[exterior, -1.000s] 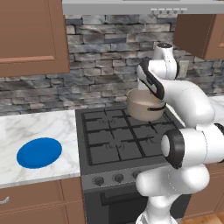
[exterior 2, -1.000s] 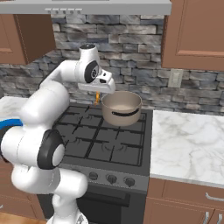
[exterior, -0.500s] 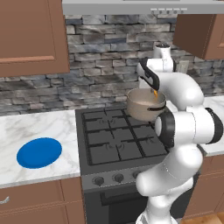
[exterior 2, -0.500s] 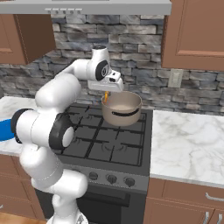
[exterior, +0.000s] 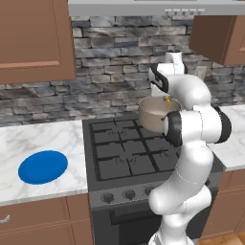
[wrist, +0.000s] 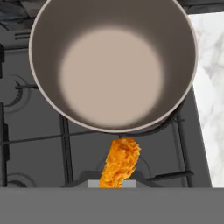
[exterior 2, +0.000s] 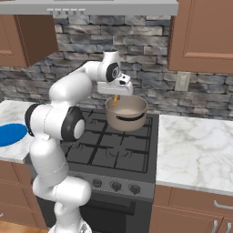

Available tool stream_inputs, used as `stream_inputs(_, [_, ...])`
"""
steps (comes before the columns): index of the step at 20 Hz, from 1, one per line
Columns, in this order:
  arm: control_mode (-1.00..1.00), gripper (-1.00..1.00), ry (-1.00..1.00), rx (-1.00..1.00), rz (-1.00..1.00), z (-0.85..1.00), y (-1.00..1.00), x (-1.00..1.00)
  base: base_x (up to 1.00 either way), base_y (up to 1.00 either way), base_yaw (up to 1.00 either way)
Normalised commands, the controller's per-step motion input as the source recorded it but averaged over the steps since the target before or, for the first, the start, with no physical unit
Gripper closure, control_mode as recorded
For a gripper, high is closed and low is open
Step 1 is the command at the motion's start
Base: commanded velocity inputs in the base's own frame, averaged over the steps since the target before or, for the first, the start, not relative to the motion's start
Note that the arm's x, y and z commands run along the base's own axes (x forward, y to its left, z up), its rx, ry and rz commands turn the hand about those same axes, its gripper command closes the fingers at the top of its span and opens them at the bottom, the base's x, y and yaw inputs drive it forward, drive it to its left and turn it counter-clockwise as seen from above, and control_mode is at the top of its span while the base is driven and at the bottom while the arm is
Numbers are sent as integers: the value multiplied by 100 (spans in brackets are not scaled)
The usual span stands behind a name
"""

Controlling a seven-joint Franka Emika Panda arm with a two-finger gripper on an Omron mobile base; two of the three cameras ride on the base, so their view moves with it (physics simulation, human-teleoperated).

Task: Retrieve the frozen meat and place it in the pot on a burner. Then turn the burner on.

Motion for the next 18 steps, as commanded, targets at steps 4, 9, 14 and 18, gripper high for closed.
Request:
stream_inputs(4, [-100, 100, 8, 0, 0, -21, -4, 40, 0, 0, 0])
stream_inputs(9, [-100, 100, 8, 0, 0, -18, -8, 40, 0, 0, 0])
stream_inputs(14, [-100, 100, 7, 0, 0, -15, -10, 38, 0, 0, 0])
stream_inputs(18, [-100, 100, 7, 0, 0, -21, -6, 31, 0, 0, 0])
